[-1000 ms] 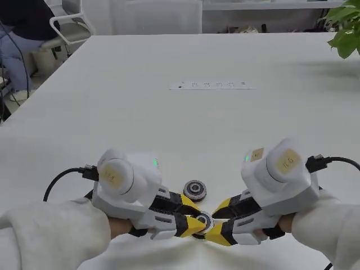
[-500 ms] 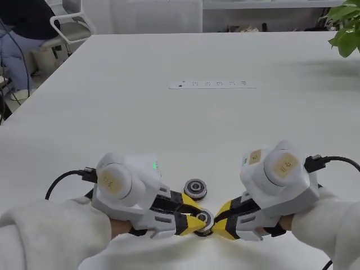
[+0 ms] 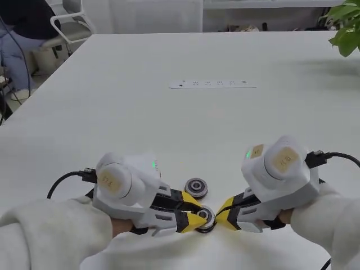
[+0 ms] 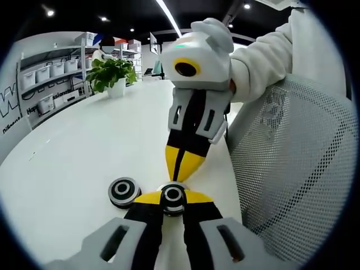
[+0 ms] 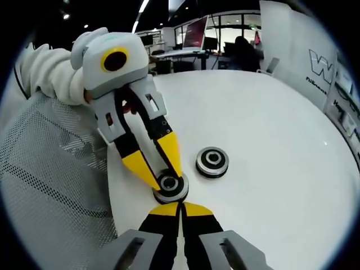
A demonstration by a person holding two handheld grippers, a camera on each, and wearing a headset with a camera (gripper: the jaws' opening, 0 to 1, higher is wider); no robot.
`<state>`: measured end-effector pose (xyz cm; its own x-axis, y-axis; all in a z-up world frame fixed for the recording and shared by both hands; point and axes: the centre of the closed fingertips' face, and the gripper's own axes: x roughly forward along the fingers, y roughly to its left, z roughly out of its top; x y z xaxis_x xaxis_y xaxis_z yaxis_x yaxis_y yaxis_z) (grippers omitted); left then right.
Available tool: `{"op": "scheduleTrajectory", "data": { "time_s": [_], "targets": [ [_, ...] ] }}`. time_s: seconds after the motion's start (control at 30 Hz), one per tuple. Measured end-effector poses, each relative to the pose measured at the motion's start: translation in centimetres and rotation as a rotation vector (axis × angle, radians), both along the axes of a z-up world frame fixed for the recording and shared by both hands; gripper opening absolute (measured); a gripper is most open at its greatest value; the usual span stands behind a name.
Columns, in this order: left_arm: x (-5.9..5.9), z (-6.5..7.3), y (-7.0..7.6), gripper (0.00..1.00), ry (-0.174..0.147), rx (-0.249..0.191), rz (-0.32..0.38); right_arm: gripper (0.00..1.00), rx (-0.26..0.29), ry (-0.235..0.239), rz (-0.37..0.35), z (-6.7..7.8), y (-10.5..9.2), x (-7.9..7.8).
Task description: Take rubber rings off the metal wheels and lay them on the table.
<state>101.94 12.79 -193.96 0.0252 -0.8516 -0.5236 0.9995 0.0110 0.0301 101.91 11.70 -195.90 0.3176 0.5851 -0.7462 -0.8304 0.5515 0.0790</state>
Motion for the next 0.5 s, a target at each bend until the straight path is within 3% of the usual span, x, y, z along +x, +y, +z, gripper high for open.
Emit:
{"op": "scheduleTrajectory", "data": {
  "time_s": [0.3, 0.4, 0.5],
  "targets": [
    [0.2, 0.0, 0.0, 0.07, -0.001, -0.004, 0.007, 0.00, 0.109, 0.101, -0.145, 0.7, -0.2, 0.4],
    [0.2, 0.0, 0.0, 0.07, 0.006, -0.012, 0.012, 0.00, 0.202, 0.154, -0.212, 1.5, 0.3, 0.6],
    [0.2, 0.0, 0.1, 0.07, 0.005, -0.019, 0.010, 0.00, 0.201, 0.166, -0.219, 1.2, -0.1, 0.5]
  ]
}}
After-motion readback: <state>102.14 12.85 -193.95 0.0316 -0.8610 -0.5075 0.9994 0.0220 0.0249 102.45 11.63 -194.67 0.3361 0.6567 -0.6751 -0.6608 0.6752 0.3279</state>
